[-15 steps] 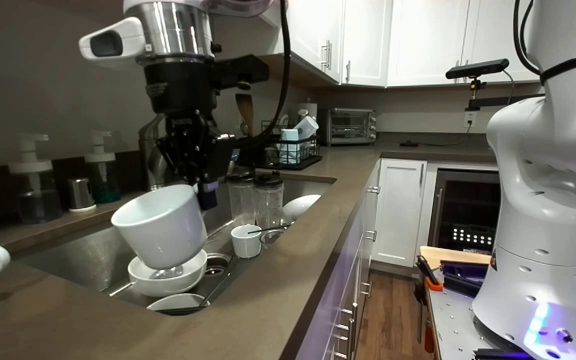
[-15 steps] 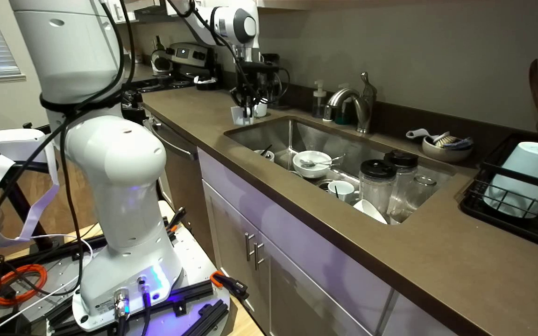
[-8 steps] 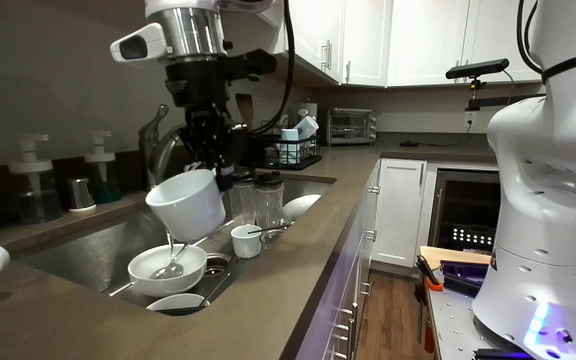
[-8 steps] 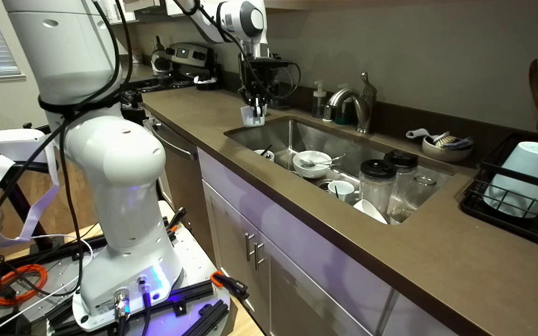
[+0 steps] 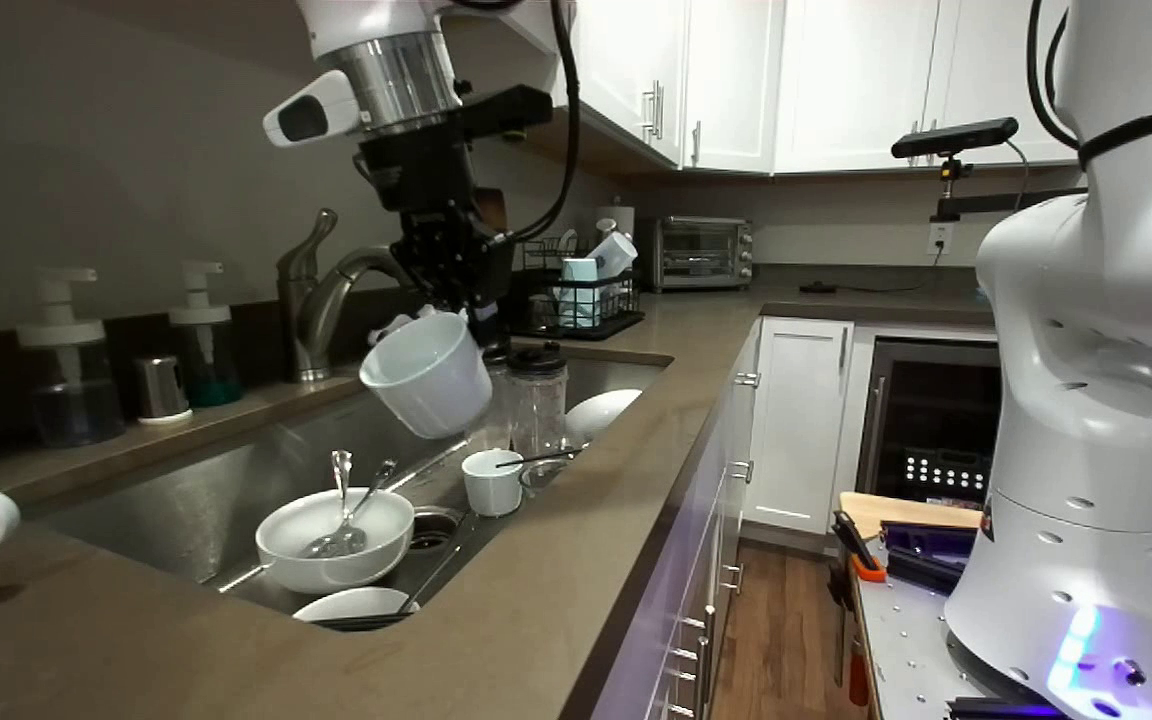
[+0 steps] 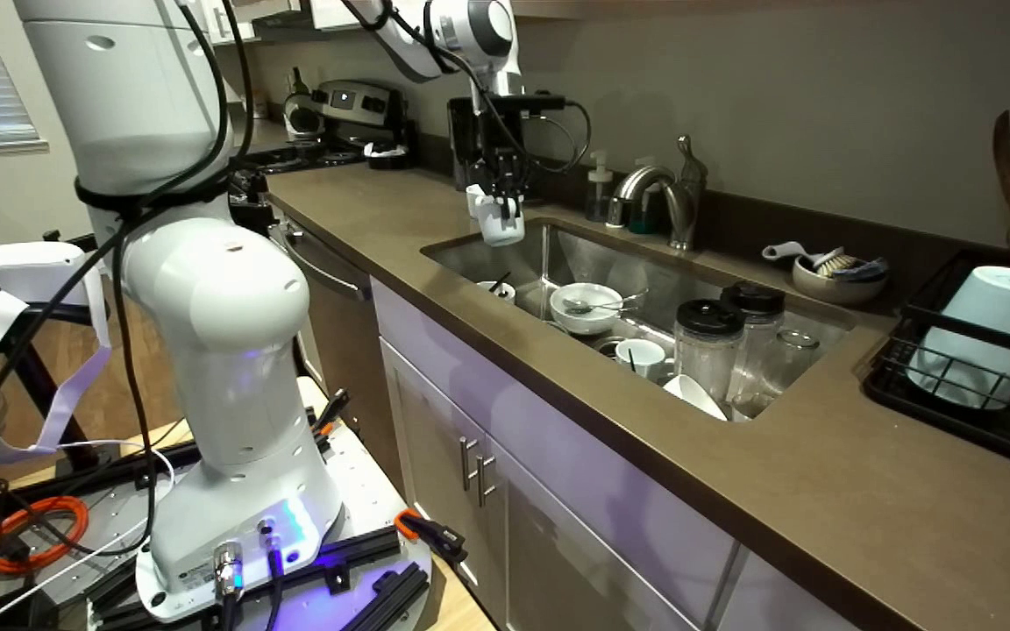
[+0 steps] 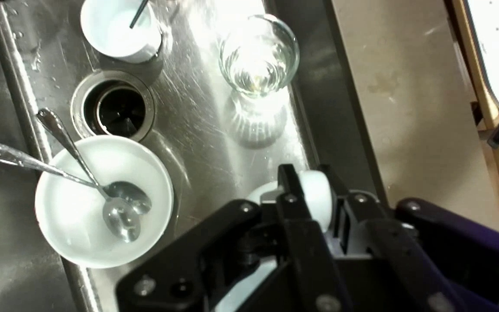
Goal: Pour the water from the mug towards the edge into the sink
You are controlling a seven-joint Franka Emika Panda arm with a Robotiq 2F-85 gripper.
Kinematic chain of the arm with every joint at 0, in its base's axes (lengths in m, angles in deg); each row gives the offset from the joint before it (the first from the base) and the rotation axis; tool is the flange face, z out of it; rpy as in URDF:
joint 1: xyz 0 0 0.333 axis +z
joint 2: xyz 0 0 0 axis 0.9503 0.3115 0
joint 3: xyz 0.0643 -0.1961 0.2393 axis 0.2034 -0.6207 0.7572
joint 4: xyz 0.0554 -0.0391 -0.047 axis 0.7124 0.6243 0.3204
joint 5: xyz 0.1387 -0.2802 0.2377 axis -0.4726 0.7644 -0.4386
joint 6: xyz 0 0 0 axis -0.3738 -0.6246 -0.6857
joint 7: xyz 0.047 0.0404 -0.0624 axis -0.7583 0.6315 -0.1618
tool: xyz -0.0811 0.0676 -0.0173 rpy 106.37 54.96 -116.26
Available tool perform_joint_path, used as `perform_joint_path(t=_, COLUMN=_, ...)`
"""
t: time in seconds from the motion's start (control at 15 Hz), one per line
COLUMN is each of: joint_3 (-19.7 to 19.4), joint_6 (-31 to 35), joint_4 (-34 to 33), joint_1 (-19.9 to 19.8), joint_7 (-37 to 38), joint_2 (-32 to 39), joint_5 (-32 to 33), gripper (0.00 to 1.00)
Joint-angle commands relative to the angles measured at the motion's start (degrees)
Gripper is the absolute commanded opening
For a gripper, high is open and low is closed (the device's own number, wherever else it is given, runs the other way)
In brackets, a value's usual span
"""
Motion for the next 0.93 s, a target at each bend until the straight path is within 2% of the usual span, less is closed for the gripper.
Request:
perform_joint_path(t=0.0, joint_3=0.92, joint_6=-7.07, joint_4=-6.0, joint_1=0.21, joint_7=3.01, joint_2=3.55, joint_5=5.74, gripper=0.06)
perform_joint_path(t=0.87, joint_3=1.97, joint_6=-28.59, joint_4=-21.62, joint_1=4.42, joint_7=7.09, joint_2=18.45, joint_5=20.8, gripper=0.06)
